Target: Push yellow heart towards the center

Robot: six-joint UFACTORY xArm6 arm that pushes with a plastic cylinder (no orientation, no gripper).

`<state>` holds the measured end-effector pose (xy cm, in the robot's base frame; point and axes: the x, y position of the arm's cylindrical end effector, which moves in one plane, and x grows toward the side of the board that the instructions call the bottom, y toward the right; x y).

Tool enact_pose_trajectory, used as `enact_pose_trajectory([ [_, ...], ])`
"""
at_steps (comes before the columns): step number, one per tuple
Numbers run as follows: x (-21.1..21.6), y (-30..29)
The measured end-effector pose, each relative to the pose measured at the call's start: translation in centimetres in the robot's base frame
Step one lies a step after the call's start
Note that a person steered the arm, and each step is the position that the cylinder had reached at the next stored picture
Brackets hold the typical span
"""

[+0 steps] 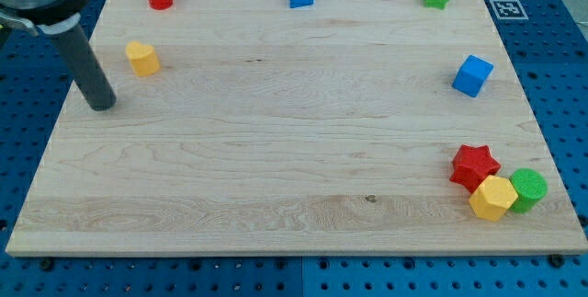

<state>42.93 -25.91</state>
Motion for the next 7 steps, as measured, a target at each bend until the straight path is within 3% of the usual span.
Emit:
enact_pose_trajectory([
  [2,-7.6,-2.8],
  [5,-7.9,3.4],
  [7,-7.6,3.4],
])
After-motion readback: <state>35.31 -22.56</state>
